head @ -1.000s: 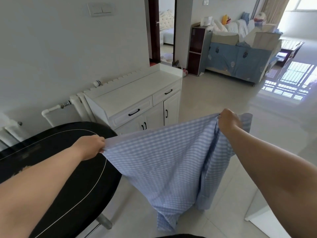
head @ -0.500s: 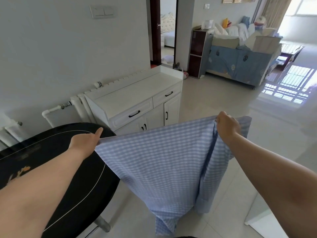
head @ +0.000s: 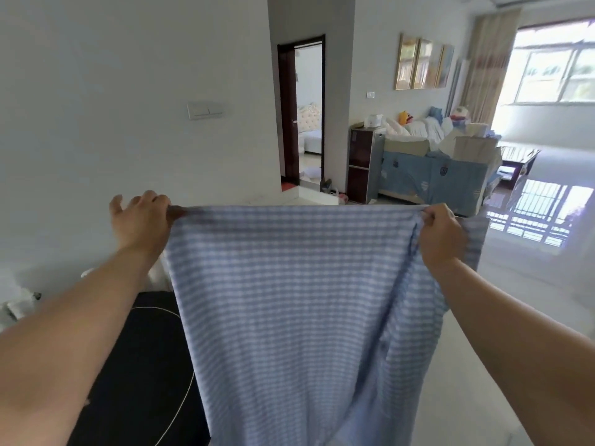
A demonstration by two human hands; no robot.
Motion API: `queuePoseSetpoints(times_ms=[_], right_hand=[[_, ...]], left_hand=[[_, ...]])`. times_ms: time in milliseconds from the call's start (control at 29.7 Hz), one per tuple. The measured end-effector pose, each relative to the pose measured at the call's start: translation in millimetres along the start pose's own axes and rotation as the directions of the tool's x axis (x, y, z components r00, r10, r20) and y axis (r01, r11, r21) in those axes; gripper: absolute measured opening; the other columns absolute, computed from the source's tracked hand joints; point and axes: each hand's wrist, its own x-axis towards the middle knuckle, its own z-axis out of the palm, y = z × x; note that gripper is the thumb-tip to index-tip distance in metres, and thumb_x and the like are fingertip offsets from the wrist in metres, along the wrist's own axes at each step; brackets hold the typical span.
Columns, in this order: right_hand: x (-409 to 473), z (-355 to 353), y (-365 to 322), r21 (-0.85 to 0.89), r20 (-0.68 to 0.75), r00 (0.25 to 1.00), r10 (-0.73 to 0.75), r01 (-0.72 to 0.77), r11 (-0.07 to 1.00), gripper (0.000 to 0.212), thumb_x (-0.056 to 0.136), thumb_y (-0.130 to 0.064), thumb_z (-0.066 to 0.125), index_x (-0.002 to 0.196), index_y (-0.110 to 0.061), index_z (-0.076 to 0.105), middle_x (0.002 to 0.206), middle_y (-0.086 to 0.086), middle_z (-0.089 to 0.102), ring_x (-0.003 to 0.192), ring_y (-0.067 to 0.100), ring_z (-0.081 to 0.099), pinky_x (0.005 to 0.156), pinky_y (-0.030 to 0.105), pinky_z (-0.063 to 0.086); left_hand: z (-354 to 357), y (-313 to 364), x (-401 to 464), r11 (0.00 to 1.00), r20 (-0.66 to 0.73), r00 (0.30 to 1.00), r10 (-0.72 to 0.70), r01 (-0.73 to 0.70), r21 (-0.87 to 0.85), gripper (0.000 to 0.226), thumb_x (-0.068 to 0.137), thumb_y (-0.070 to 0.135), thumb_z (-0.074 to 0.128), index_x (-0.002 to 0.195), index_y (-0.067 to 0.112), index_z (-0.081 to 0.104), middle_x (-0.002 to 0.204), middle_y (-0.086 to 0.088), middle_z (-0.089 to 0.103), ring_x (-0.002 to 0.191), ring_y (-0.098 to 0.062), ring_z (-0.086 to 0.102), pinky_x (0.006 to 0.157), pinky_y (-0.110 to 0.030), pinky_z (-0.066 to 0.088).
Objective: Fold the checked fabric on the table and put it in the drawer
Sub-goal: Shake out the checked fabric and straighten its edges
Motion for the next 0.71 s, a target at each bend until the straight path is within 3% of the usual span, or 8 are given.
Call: queuePoseSetpoints(times_ms=[67,168,269,336,471,538,605,706], right_hand=[[13,-4,-12,0.128,-0.092,0.991,-0.095,0.107,0.986,0.012,0.092,-0.005,0.046,0.090,-0.004,0.057,0.092,0.017,0.063,0.078,0.027,0.051,0.065,0.027,0.029],[23,-4,-16,0.225,-0.130,0.968,-0.213,0.238,0.945,0.010,0.091,-0.006,0.046,0.085,-0.004,0.054,0.086,0.009,0.056,0.078,0.019,0.046,0.067,0.024,0.029],[15,9,12,0.187,0.156,0.980,-0.125,0.095,0.978,0.018,0.089,-0.003,0.046,0.078,-0.016,0.047,0.075,-0.006,0.049,0.076,0.022,0.049,0.064,0.029,0.032],[3,18,27,0.167,0.240,0.970,-0.045,0.004,0.986,0.020,0.089,-0.002,0.046,0.077,-0.017,0.046,0.074,-0.002,0.051,0.073,0.022,0.049,0.059,0.029,0.034],[2,42,27,0.161,0.266,0.963,0.051,-0.097,0.982,0.010,0.094,-0.006,0.047,0.085,-0.009,0.049,0.083,0.007,0.053,0.077,0.021,0.048,0.065,0.027,0.034],[20,48,16,0.178,0.219,0.972,0.087,-0.128,0.976,0.008,0.095,-0.010,0.046,0.087,-0.012,0.048,0.086,0.005,0.052,0.080,0.019,0.047,0.068,0.026,0.033],[36,59,5,0.156,0.196,0.972,0.127,-0.159,0.975,0.008,0.095,-0.014,0.044,0.087,-0.013,0.046,0.086,0.005,0.052,0.080,0.019,0.047,0.066,0.025,0.032],[28,92,-9,0.019,0.302,0.929,0.216,-0.233,0.972,0.022,0.095,-0.017,0.045,0.088,-0.001,0.057,0.083,0.012,0.056,0.080,0.025,0.053,0.059,0.027,0.033]], left_hand=[[-7,0,7,0.964,-0.095,0.985,-0.146,0.120,-0.237,0.018,0.092,0.026,0.056,0.088,0.009,0.063,0.102,-0.019,0.056,0.093,-0.040,0.053,0.089,-0.049,0.036],[-8,3,3,0.687,0.001,0.933,-0.359,0.264,-0.677,0.007,0.085,0.009,0.053,0.083,0.016,0.052,0.113,-0.019,0.049,0.094,-0.031,0.050,0.079,-0.036,0.042],[16,-7,-19,0.629,0.363,0.898,-0.248,0.434,-0.645,0.015,0.088,0.021,0.062,0.079,0.015,0.052,0.084,-0.011,0.057,0.076,-0.026,0.051,0.066,-0.036,0.042],[24,-9,-33,0.597,0.476,0.843,-0.251,0.522,-0.610,0.019,0.085,0.028,0.069,0.082,0.012,0.059,0.080,-0.009,0.059,0.071,-0.025,0.053,0.063,-0.033,0.044],[27,9,-35,0.155,0.735,0.621,-0.273,0.783,-0.603,0.012,0.083,0.019,0.070,0.077,0.021,0.060,0.078,-0.004,0.059,0.061,-0.016,0.057,0.041,-0.022,0.048],[20,8,-26,0.001,0.753,0.617,-0.229,0.773,-0.634,0.013,0.079,0.020,0.067,0.070,0.021,0.058,0.070,-0.003,0.058,0.052,-0.015,0.059,0.043,-0.023,0.050],[6,12,-15,-0.095,0.715,0.672,-0.193,0.713,-0.695,0.010,0.073,0.025,0.066,0.067,0.022,0.059,0.063,0.000,0.058,0.048,-0.012,0.058,0.048,-0.022,0.049],[-4,50,-13,-0.013,0.694,0.703,-0.154,0.701,-0.713,0.015,0.076,0.021,0.069,0.063,0.025,0.062,0.056,0.007,0.059,0.046,-0.009,0.056,0.045,-0.021,0.047]])
